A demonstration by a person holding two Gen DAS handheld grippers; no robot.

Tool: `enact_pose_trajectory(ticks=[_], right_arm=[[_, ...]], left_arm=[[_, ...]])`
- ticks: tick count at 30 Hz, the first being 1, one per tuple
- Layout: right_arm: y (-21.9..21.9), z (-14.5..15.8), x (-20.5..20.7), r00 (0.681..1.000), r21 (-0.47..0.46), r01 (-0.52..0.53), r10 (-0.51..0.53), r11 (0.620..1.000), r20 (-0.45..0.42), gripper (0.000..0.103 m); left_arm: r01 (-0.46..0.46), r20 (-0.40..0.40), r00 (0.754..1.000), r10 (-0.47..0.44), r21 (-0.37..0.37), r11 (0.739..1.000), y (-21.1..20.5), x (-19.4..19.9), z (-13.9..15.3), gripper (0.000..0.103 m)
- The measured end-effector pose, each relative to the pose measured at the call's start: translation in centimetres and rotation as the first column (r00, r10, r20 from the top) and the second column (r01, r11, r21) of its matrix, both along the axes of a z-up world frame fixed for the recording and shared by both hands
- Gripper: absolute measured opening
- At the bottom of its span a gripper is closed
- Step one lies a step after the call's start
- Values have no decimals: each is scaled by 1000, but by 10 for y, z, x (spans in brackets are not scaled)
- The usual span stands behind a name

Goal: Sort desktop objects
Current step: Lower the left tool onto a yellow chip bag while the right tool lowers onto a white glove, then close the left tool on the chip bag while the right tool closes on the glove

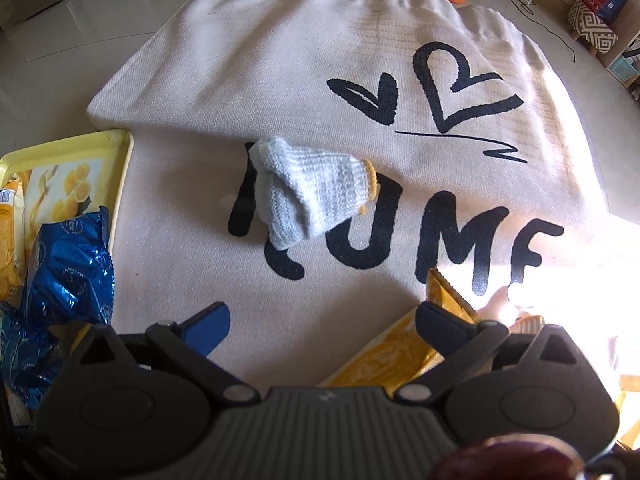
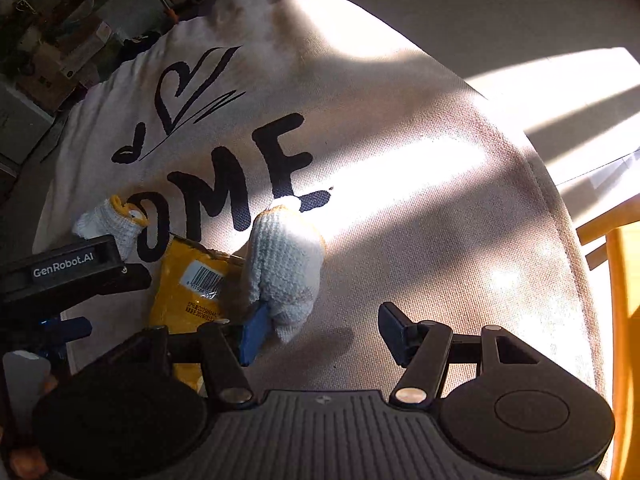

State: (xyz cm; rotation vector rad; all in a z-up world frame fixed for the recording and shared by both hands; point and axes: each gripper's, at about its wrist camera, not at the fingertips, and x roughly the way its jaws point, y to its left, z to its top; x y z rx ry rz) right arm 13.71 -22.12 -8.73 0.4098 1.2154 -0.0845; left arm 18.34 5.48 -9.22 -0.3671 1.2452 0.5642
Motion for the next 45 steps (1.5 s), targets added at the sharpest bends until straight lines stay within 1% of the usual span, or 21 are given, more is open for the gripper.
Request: enact_pose_trajectory(ticks=[3,5,7,11,12,14,16,17,20,21,23,25,28,35,36,38,40,41,43,45], right_arm=[[-3,1,3,1000,-18,11,-11,1000,10,61],[-8,0,5,1000,-20,25,-25,1000,7,61],[-13,-2,6,999,4,45,-45,999,-1,62],[-20,-1,8,998,55,66,-66,996,-6,62],[-21,-1,9,998,52,70,-69,996,-11,62],[-25,-1,10,997,100,73,-73,992,-4,63],[-28,0,12,997,139,80,-80,987,-3,66],[-29,1,12,996,139,83,-84,987,1,66],[-29,4,15,997,130,69,-72,989,20,67],[-29,4,16,997,135,66,-70,989,25,67],[-28,4,19,998,154,46,-51,987,28,68],[-25,1,23,999,164,24,-28,986,23,70],[-19,-6,30,1000,163,-15,15,986,5,72],[-15,-21,47,999,143,-47,50,989,-14,72],[-12,-21,49,998,133,-62,63,989,-2,76],[-4,-20,51,995,97,-97,97,991,1,77],[3,-20,51,991,48,-135,134,990,4,77],[6,-19,50,990,27,-141,141,990,6,77],[8,-17,50,987,-2,-159,159,987,19,77],[11,-16,50,984,-29,-176,176,984,23,77]], left_arm=[[71,24,997,-70,-18,997,-10,-6,7,102],[150,26,989,-149,-36,988,-20,-5,6,102],[224,29,974,-223,-33,974,-31,-6,6,102],[367,18,930,-367,36,930,-54,-4,5,102],[383,19,923,-385,58,922,-58,-3,3,102],[421,6,907,-422,63,905,-65,-5,2,102],[425,0,905,-426,73,902,-66,-5,0,102],[431,-2,902,-433,81,899,-68,-6,0,102],[477,-13,878,-479,113,871,-74,-7,-2,102],[486,-18,873,-487,118,866,-75,-7,-3,102],[508,-36,861,-508,119,853,-80,-6,-9,102],[524,-53,852,-521,109,845,-82,-4,-15,102],[535,-84,845,-528,103,839,-84,-2,-26,102],[551,-152,832,-533,120,826,-86,3,-48,102],[549,-134,835,-534,126,827,-86,2,-48,102],[548,-132,835,-534,126,827,-86,2,-48,103],[542,-125,840,-529,116,833,-83,2,-49,103],[533,-116,845,-521,107,840,-81,2,-49,103],[505,-99,862,-497,81,859,-75,0,-50,103],[462,-78,886,-458,51,885,-67,-1,-51,103]])
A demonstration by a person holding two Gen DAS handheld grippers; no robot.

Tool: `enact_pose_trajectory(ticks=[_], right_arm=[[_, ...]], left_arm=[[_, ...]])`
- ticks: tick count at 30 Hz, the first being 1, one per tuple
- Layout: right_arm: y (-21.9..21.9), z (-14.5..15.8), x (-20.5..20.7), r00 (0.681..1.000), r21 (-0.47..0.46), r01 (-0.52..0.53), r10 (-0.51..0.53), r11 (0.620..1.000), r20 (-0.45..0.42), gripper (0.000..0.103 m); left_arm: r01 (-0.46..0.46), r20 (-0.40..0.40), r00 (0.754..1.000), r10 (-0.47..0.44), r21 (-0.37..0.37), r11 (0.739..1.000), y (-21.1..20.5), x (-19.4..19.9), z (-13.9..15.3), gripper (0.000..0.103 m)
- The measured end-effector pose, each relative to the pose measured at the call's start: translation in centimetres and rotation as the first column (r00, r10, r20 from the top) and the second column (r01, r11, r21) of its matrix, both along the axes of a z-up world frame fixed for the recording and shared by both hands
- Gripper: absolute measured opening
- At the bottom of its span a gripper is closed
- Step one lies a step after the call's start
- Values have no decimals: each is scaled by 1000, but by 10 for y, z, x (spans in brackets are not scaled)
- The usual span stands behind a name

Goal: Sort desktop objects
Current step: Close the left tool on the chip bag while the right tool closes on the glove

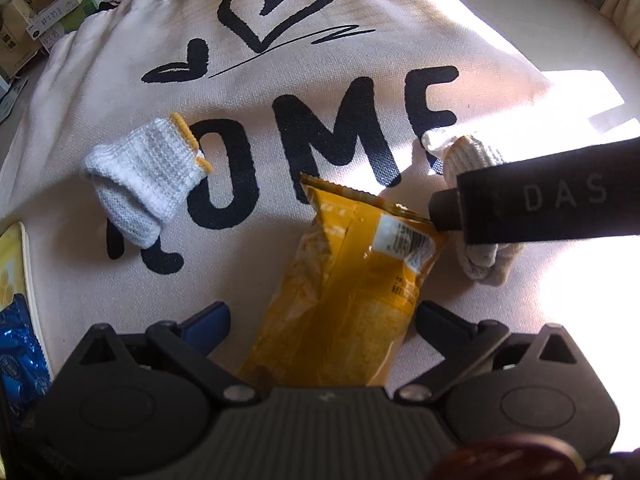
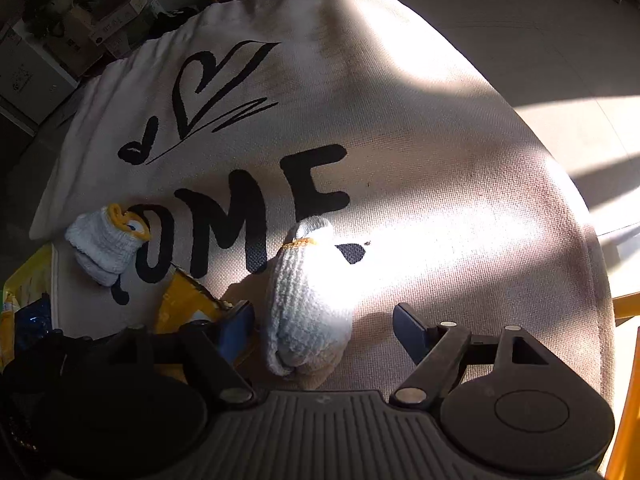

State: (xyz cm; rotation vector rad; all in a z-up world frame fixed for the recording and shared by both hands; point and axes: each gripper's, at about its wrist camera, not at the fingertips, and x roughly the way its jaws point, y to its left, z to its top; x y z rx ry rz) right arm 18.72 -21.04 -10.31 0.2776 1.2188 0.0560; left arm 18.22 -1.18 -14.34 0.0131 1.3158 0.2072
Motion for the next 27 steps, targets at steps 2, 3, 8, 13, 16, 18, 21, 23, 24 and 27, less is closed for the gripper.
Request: enact_pose_trajectory(ticks=[2,3,8,13,16,18,21,23,24,27], right_arm=[[2,-1,0,1000,-20,0,0,1000,0,77],[2,-2,1,1000,-24,-1,1,1000,-1,77],[3,-5,1,1000,-47,0,0,999,-1,77],[7,-5,1,1000,-69,-11,11,998,6,77],[7,-4,0,1000,-67,-9,9,998,7,77],[7,-4,0,1000,-63,-5,5,998,9,76],[7,-2,0,1000,-49,-8,8,999,18,64],[7,-1,1,1000,-11,-9,9,1000,16,53],[7,-1,1,1000,-1,-5,5,1000,13,50],[4,0,2,1000,18,11,-12,1000,12,48]], left_arm=[[6,-1,1000,-6,1,1000,0,0,0,103],[7,0,1000,-7,1,1000,1,-1,0,103],[12,11,1000,-12,3,1000,2,-4,0,103],[6,9,1000,-6,3,1000,4,-4,-1,103],[-2,7,1000,2,6,1000,5,-5,-1,103],[-7,8,1000,7,9,1000,6,-5,-1,103],[1,20,1000,-1,31,1000,4,-8,0,99],[2,29,1000,-2,6,1000,6,-8,4,88],[-1,31,1000,1,6,1000,6,-8,6,78],[-20,38,999,21,-5,1000,14,-8,13,70]])
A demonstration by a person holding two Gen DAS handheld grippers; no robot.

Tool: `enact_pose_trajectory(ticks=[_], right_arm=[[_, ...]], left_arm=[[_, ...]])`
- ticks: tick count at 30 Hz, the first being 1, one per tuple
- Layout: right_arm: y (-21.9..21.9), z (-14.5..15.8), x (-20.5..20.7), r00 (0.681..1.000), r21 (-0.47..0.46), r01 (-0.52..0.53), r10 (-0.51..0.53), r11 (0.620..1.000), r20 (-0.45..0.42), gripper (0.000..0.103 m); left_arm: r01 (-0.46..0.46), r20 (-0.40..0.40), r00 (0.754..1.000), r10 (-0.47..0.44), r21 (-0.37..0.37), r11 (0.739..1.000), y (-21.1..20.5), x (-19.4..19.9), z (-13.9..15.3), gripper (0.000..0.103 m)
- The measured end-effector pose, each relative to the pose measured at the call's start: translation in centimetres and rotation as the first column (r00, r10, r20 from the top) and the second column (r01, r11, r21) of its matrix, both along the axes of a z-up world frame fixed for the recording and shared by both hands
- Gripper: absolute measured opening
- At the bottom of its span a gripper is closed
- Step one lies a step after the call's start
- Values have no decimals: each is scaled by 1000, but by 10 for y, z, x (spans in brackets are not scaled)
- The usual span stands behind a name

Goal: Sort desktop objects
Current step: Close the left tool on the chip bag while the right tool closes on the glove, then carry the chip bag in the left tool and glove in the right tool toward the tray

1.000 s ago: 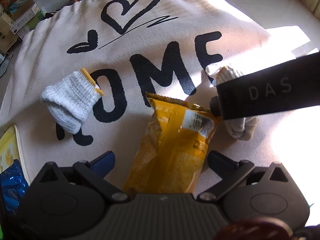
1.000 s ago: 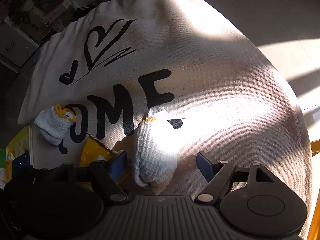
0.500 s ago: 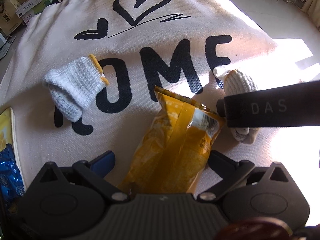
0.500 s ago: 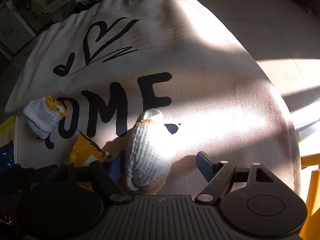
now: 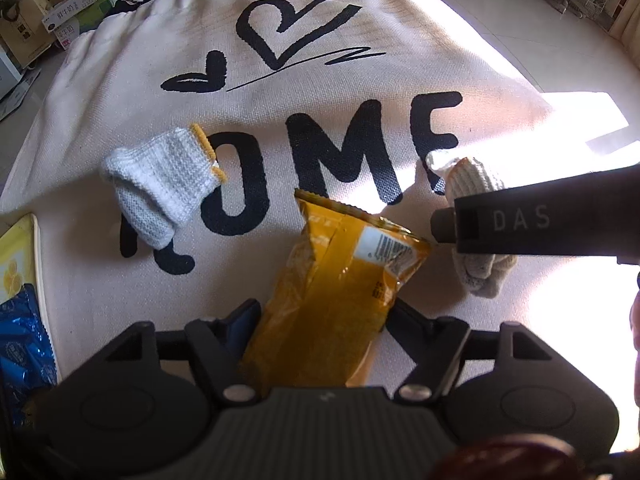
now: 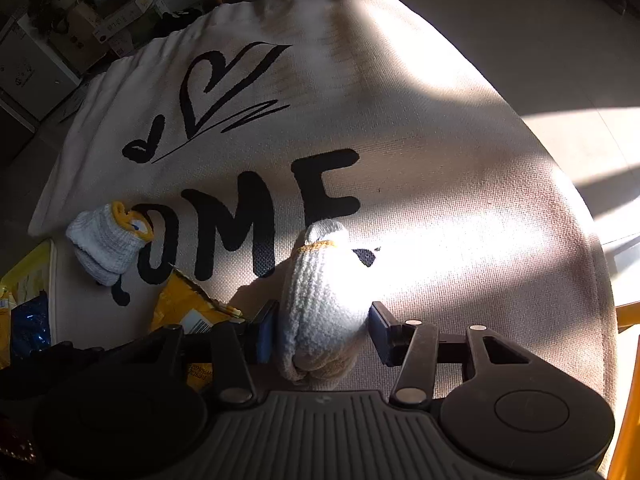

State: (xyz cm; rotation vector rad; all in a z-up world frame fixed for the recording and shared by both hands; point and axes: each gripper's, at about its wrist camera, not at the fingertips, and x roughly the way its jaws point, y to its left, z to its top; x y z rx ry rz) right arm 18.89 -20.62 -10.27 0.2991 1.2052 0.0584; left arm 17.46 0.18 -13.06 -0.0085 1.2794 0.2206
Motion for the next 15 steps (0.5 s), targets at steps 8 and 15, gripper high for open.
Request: enact_pose_trajectory(ticks=[8,15], right_arm=[[-10,16,2,998,80,60,-63,995,31,46],[-7,38,-2,994,125,57,-67,991,81,46]], left_arm=[[-101,62,993,103,-33,994,17,7,32,68],[-154,122,980,157,-35,987,36,2,63,68]])
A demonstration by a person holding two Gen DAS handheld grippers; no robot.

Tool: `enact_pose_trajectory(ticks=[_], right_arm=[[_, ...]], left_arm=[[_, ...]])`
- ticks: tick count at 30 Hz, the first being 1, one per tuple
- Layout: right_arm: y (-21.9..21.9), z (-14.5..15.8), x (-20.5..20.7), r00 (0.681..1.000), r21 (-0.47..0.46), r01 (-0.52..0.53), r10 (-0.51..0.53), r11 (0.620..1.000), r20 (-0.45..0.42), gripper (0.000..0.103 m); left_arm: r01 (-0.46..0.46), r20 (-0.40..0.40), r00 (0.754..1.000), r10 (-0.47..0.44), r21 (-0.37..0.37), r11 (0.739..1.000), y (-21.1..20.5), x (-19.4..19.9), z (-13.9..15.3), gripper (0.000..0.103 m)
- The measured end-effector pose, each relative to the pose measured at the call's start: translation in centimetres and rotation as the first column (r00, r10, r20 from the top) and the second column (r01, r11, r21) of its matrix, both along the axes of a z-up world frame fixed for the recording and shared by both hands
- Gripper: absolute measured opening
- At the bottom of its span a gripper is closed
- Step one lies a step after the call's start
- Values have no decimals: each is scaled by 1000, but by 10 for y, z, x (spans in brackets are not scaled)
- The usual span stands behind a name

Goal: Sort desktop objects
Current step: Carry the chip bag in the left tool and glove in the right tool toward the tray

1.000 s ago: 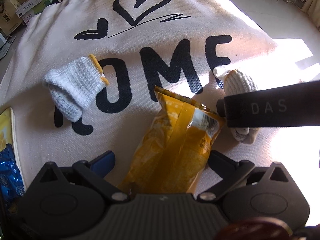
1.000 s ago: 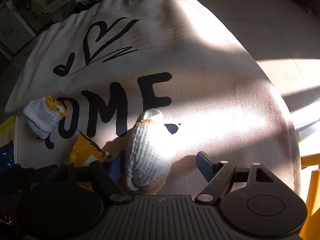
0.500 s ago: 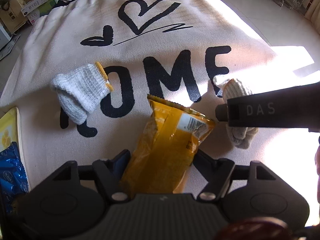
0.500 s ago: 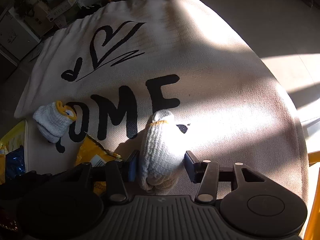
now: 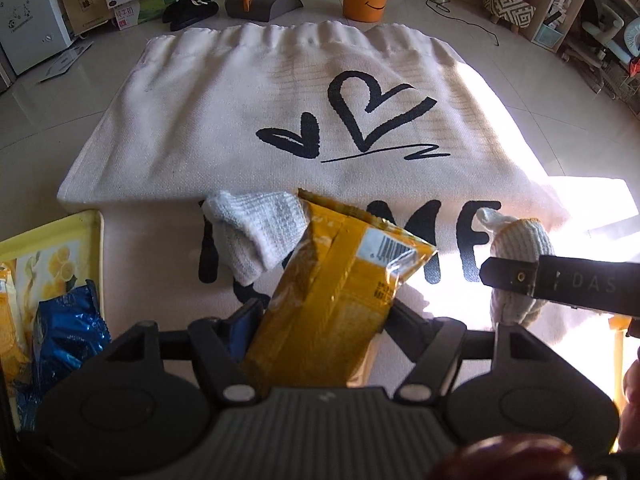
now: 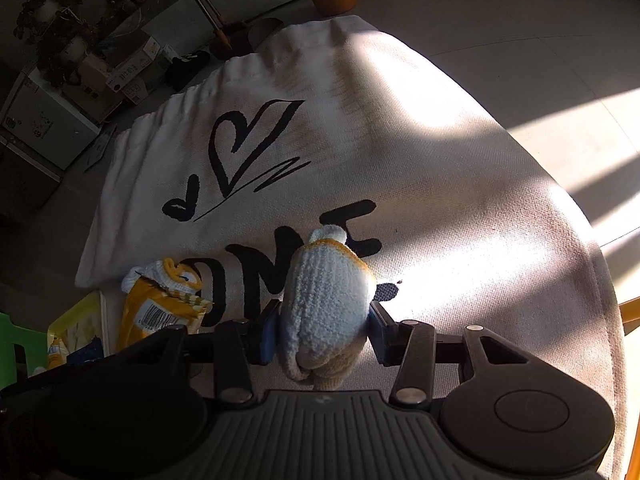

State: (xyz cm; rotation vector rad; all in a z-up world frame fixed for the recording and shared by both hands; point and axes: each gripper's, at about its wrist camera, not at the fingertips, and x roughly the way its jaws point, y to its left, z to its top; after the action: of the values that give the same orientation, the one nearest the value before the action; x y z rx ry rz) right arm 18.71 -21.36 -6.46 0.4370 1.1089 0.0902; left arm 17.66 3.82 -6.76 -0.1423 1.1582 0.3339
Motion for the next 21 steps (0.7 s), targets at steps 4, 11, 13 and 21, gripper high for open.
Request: enact_pose_trajectory(ticks=[4,11,13,21], right_arm=[[6,9,-5,1000,2,-11,11,1000,14,46],[18,28,-14,998,-5,-36,36,999,54,46],[25,36,-17,996,-1,-47,47,999,70,46],[65,61,-27,984,45,-121,114,992,133,46]], left_arm=[[-2,6,1000,2,18,1000,2,-5,10,68],[-35,56,998,32,49,998,10,-20,40,68],[-47,75,996,43,51,998,14,-25,50,68],[-126,143,983,114,84,988,44,-48,87,68]])
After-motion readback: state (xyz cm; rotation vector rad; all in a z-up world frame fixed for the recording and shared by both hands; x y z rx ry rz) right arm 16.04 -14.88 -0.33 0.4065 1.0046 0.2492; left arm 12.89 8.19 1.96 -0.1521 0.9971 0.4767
